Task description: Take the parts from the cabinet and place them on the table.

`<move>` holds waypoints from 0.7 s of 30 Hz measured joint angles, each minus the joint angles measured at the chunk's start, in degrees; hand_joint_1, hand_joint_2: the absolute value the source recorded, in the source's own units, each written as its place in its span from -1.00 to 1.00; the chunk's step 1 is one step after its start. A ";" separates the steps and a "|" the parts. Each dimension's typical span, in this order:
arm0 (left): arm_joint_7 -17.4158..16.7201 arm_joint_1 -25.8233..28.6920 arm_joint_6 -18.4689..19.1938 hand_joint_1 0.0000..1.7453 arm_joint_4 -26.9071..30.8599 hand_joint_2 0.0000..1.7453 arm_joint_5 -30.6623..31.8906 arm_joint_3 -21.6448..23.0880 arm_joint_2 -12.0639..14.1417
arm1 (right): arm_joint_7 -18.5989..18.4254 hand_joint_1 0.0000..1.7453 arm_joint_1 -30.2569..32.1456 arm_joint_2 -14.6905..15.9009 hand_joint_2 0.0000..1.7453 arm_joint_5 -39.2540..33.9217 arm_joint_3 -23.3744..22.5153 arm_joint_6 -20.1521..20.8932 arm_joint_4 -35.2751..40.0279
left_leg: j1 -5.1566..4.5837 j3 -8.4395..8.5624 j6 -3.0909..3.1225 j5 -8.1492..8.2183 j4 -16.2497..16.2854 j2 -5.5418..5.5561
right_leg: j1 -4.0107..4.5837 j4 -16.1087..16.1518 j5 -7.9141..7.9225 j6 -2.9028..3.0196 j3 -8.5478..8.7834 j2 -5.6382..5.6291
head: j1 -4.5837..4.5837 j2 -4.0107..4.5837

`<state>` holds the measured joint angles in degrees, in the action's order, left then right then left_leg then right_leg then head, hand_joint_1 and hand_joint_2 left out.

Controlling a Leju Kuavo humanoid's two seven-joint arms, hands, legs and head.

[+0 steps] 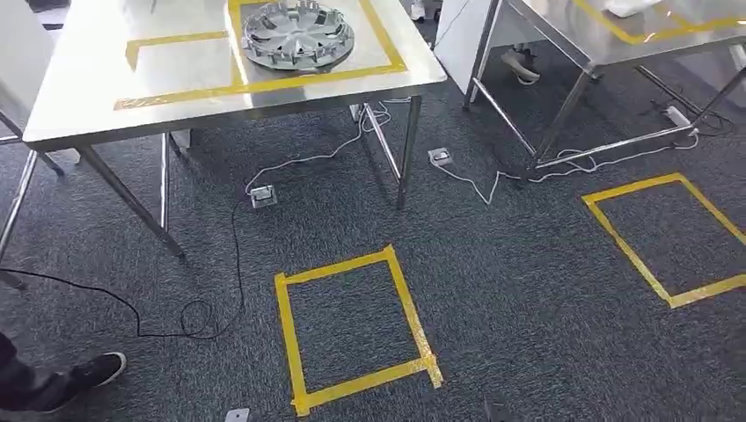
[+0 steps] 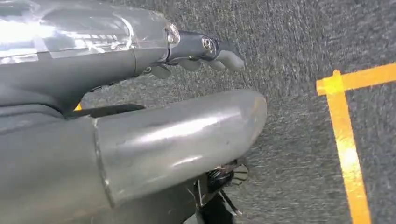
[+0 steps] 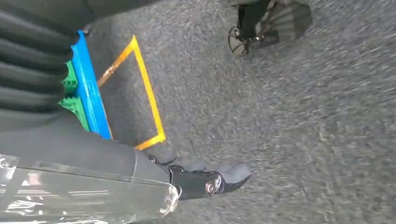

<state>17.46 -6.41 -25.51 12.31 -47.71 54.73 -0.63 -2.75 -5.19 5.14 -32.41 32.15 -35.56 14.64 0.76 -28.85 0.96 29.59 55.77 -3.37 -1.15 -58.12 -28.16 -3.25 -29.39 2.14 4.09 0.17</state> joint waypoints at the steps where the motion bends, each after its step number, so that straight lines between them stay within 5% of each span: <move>1: 0.00 -0.02 0.00 -1.00 -0.02 -1.00 0.02 0.15 0.06 | 0.00 -1.00 -0.20 -0.06 -1.00 0.00 0.00 0.04 -0.06 | -0.29 -0.14 -0.36 -0.05 0.03 -0.57 | 0.47 2.45 -0.95 0.24 1.10 2.19 | 0.26 0.00; 2: 0.00 -0.02 0.02 -1.00 0.00 -1.00 0.09 0.22 0.04 | 0.00 -1.00 -0.47 -0.09 -1.00 0.00 0.00 0.04 -0.15 | -0.47 -0.34 -0.74 -0.03 0.30 -1.11 | 0.75 2.97 -0.72 1.26 0.89 1.85 | 0.52 0.00; 5: -0.13 -0.09 0.26 -1.00 0.00 -1.00 0.15 0.28 0.13 | 0.02 -1.00 -0.04 -0.17 -1.00 -0.02 0.00 0.17 -0.46 | -0.35 -0.13 -1.62 -0.27 0.21 -2.93 | 1.03 2.57 -0.44 2.66 -0.04 0.23 | -0.29 0.00; 6: -0.13 -0.25 0.42 -1.00 0.00 -1.00 0.24 0.33 0.20 | 0.07 -1.00 0.19 -0.22 -1.00 -0.07 0.00 0.22 -0.66 | -0.11 -0.50 -2.22 0.74 0.83 -0.66 | 0.65 3.07 0.03 3.39 0.30 0.03 | -0.42 0.00; 7: -0.02 -0.28 0.48 -1.00 0.00 -1.00 0.26 0.35 0.20 | 0.17 -1.00 0.19 -0.39 -1.00 -0.09 0.02 0.22 -0.72 | -0.07 -1.35 -2.25 2.62 2.96 2.76 | 0.70 3.07 0.18 3.83 0.04 -0.37 | -0.87 0.00; 9: 0.02 -0.19 0.57 -1.00 0.00 -1.00 0.39 0.50 0.24 | 0.50 -1.00 -0.22 -0.41 -1.00 -0.09 0.00 0.22 -0.81 | -0.14 -5.20 -2.06 7.23 11.29 3.84 | 1.01 3.05 0.55 4.47 -0.47 -1.42 | -1.84 0.00; 11: 0.02 -0.12 0.59 -1.00 -0.02 -1.00 0.50 0.59 0.39 | 0.55 -1.00 -0.20 -0.50 -1.00 -0.09 0.00 0.30 -0.94 | -0.20 -8.96 -1.85 9.93 19.22 3.79 | 1.44 2.91 0.75 4.76 -0.80 -2.77 | -2.12 0.00; 13: 0.02 -0.15 0.63 -1.00 -0.02 -1.00 0.59 0.61 0.42 | 0.59 -1.00 0.11 -0.52 -1.00 -0.17 0.00 0.42 -1.05 | -0.29 -8.62 -1.54 7.62 18.19 3.64 | 1.65 2.42 0.74 4.76 -1.04 -4.03 | -2.14 0.00; 15: 0.04 -0.24 0.78 -1.00 -0.02 -1.00 0.61 0.63 0.46 | 0.79 -1.00 0.03 -0.53 -1.00 -0.15 0.00 0.48 -1.09 | -0.28 -4.38 -1.05 2.31 9.53 4.59 | 1.69 1.76 0.62 4.61 -1.23 -5.56 | -2.19 0.00; 16: 0.09 -0.32 0.92 -1.00 -0.02 -1.00 0.61 0.63 0.50 | 1.07 -1.00 -0.03 -0.55 -1.00 -0.15 0.00 0.55 -1.14 | -0.17 -1.84 -0.66 0.10 4.02 7.87 | 1.61 1.32 0.45 4.36 -1.35 -6.29 | -2.27 0.00; 17: 0.11 -0.30 1.14 -1.00 -0.02 -1.00 0.66 0.63 0.57 | 1.33 -1.00 -0.13 -0.52 -1.00 -0.11 0.00 0.59 -1.16 | 0.09 -1.45 -0.55 1.16 3.16 10.69 | 1.80 1.08 0.34 4.11 -1.78 -6.78 | -2.21 0.00; 21: 0.09 -0.33 1.51 -1.00 0.00 -1.00 1.31 0.70 0.79 | 3.35 -1.00 -0.12 -0.48 -1.00 -0.42 0.00 0.63 -1.29 | -0.24 -1.29 -0.27 0.78 2.47 7.64 | 1.16 0.73 1.10 2.76 -3.10 -10.05 | -2.05 0.00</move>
<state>17.55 -6.75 -24.00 12.31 -46.40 55.43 0.15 0.59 -5.31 4.66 -32.83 32.15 -34.93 13.35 0.52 -30.15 0.69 30.36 58.25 4.27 0.01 -57.39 -27.06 -0.49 -32.49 -7.91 2.03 0.17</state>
